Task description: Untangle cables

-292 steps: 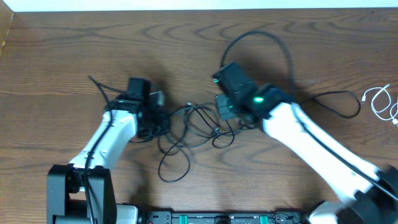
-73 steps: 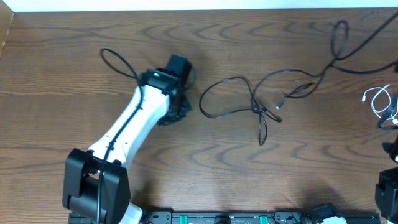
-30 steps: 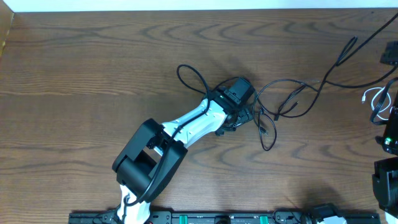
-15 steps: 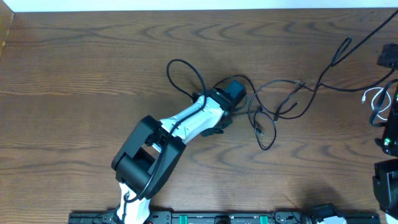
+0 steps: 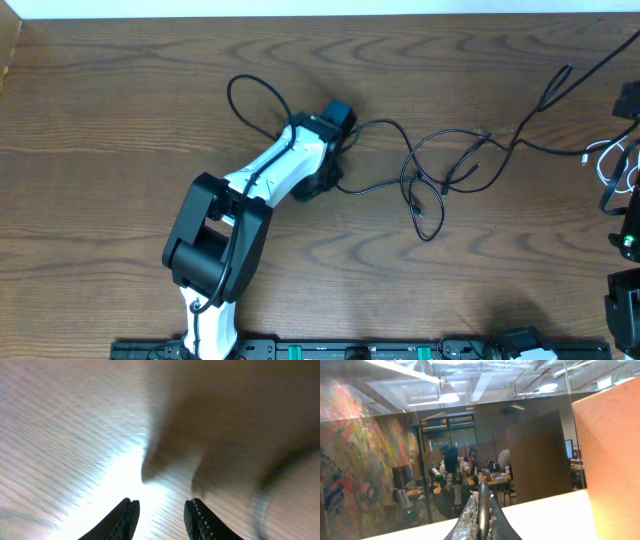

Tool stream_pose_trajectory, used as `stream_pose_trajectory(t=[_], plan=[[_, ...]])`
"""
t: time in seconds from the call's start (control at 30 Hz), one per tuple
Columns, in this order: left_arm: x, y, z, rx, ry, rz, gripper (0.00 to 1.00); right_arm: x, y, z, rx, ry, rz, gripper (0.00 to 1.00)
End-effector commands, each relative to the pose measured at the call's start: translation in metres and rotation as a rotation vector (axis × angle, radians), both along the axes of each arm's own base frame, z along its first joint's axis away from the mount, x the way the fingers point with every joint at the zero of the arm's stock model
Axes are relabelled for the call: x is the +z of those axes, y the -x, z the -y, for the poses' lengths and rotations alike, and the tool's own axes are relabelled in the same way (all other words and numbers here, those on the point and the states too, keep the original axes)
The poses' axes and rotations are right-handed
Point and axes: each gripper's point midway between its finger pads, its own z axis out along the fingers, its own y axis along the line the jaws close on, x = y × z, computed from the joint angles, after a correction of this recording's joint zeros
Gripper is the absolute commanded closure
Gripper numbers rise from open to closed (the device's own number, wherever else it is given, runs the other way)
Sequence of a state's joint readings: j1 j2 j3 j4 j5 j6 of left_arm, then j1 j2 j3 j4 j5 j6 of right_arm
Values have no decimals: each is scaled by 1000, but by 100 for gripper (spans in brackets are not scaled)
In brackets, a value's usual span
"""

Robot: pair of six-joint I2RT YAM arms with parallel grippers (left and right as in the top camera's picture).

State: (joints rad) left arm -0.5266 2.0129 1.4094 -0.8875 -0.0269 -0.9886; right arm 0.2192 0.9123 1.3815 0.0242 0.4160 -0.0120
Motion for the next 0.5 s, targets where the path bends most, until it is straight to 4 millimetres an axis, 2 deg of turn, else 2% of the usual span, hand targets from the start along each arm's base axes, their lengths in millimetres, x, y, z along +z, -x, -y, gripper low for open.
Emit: stream_pose_trajectory(t=[0.0, 0.13, 0.27, 0.47], plan=[[24, -12, 26, -27, 103, 47, 63, 6, 6, 3, -6, -4, 18, 99], [18, -8, 41, -43, 128, 38, 59, 4, 5, 3, -7, -2, 9, 99], [-6, 3, 52, -67, 108, -6, 57, 2, 4, 3, -7, 0, -1, 99], [-46, 14, 43, -83, 32, -90, 57, 1, 3, 2, -7, 2, -8, 99]])
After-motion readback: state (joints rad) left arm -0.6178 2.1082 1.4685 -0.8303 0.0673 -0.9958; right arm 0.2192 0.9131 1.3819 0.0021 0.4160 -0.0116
